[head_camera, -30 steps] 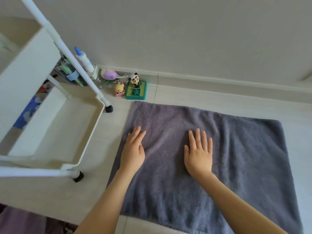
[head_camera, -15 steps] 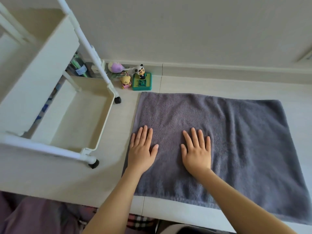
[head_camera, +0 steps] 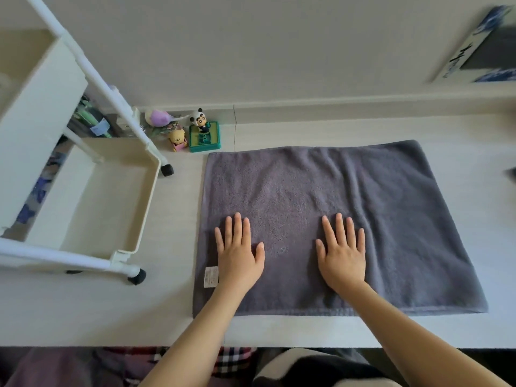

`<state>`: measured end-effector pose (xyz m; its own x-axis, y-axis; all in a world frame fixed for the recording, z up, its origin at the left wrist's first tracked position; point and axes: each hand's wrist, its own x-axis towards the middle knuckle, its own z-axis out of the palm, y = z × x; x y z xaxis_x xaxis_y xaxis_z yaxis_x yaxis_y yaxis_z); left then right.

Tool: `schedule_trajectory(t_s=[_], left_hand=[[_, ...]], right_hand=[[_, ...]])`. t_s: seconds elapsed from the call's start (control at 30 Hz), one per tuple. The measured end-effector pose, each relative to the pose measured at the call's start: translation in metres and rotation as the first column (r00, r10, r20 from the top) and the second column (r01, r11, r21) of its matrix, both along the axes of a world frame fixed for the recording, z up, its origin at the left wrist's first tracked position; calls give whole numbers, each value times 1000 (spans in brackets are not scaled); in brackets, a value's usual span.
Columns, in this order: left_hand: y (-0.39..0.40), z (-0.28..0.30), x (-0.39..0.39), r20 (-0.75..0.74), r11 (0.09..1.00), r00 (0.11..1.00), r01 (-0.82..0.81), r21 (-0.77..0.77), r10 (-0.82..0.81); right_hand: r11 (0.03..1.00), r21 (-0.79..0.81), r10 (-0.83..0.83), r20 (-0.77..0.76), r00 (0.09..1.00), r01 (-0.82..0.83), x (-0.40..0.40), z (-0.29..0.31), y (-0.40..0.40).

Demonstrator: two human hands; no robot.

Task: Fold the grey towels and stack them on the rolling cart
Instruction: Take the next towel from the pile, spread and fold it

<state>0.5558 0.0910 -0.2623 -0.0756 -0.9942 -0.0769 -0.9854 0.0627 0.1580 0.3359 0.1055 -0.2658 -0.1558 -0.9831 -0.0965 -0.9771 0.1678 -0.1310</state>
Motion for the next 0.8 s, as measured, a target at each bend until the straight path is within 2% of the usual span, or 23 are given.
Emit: schedule_trajectory(t_s=[0.1, 0.17, 0.23, 0.37, 0.5, 0.57, 0.67, 0.8], left_hand=[[1, 5, -44, -87, 988, 985, 151, -12, -151], [2, 0, -59, -63, 979, 977, 201, -14, -202], [5, -7, -60, 1, 979, 979, 205, -7, -205], [5, -9, -62, 54, 981, 979, 196, -8, -196], [0, 3, -101, -84, 998, 995, 54, 27, -52], [-2, 8, -136, -117, 993, 987, 112, 33, -108], [-4, 3, -163, -23, 973, 975, 223, 55, -222], [-1, -6, -162, 50, 973, 972, 229, 40, -231]], right_hand=[[994, -48, 99, 64, 993, -96, 17, 5, 0], [986, -39, 163, 73, 984, -161, 17, 5, 3], [992, -19, 125, 73, 989, -124, -8, 2, 6], [997, 21, -72, 32, 997, 71, -78, 2, 18], [994, 29, -109, 6, 994, 109, -96, 7, 15], [999, 8, -49, 55, 997, 49, -82, 8, 12], [999, -5, 52, 106, 993, -52, -81, 6, 14], [991, 18, -132, 68, 989, 131, -149, 3, 26]])
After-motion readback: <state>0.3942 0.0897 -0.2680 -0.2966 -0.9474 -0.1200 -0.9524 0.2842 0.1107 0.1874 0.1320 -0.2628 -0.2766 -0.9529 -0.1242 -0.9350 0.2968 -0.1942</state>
